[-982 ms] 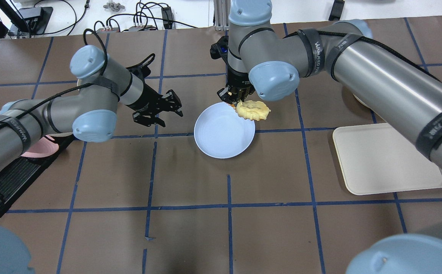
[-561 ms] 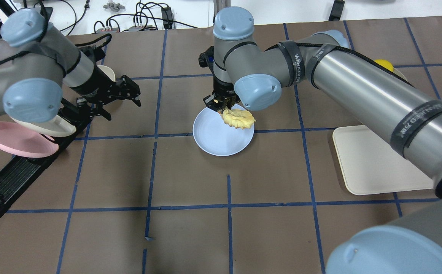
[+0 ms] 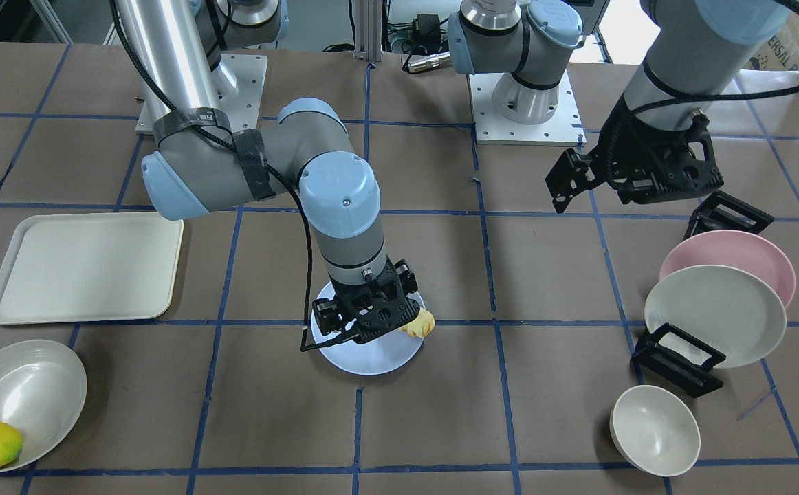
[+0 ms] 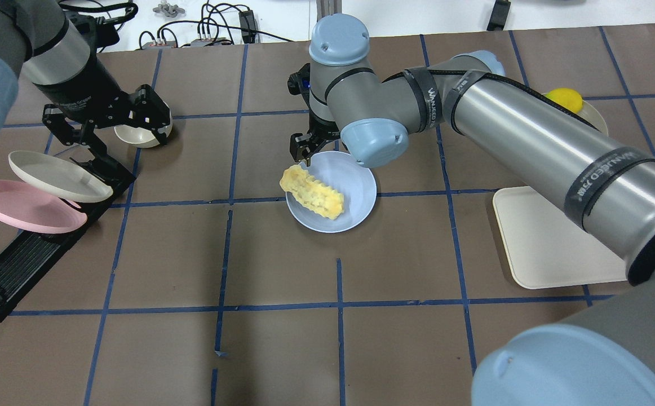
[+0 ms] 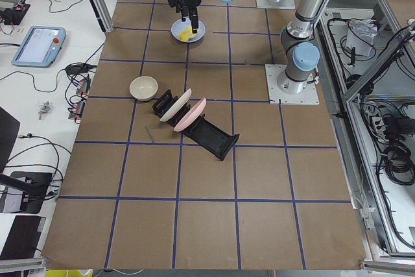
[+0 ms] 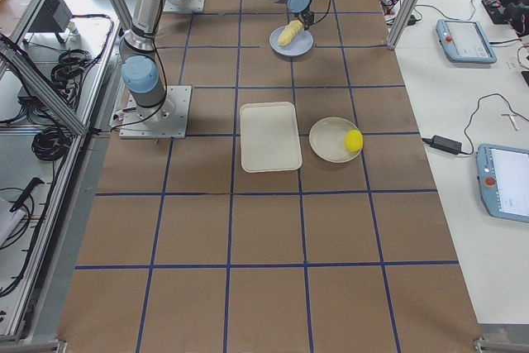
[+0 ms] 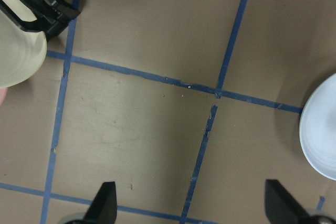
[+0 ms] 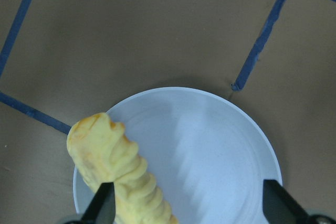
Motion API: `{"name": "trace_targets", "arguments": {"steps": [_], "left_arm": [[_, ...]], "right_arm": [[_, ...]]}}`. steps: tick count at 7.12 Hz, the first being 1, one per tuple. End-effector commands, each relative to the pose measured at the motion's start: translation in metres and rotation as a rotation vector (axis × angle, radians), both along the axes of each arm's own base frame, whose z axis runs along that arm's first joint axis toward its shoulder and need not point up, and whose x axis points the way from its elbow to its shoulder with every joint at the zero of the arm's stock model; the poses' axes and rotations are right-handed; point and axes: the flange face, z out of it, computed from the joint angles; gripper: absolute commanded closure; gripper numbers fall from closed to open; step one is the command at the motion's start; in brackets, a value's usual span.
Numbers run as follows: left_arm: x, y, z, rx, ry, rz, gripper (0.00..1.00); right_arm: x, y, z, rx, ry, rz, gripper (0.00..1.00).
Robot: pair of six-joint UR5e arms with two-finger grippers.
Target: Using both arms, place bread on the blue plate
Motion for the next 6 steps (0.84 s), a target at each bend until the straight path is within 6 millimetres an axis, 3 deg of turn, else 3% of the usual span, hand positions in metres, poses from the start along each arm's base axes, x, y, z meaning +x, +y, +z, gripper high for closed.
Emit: {"name": "trace_targets", "arguments": {"steps": [1, 2, 3, 4, 5, 6], "left_arm": [[-0.043, 0.009, 0.017, -0.017, -0.021, -0.094, 0.00], [-0.037, 0.015, 0.015, -0.016, -0.021, -0.086, 0.00], [-0.027, 0.014, 0.030, -0.038, -0.020, -0.097, 0.00], [-0.021, 0.013, 0.042, -0.062, -0.030, -0.087, 0.00], [-0.003, 0.019, 0.061, -0.066, -0.033, -0.051, 0.00], [0.015, 0.030, 0.059, -0.018, -0.015, -0.007, 0.00]], "right_arm": [[-0.030, -0.003, 0.009, -0.018, 0.038, 0.097, 0.00], [-0.061, 0.001, 0.022, -0.029, 0.067, 0.111, 0.00], [-0.105, 0.023, 0.042, -0.015, 0.070, 0.103, 0.00], [-0.148, 0.044, 0.067, -0.038, 0.075, 0.082, 0.00], [-0.197, 0.057, 0.092, 0.011, 0.083, 0.050, 0.00], [-0.235, 0.080, 0.134, 0.027, 0.087, 0.009, 0.01]]}}
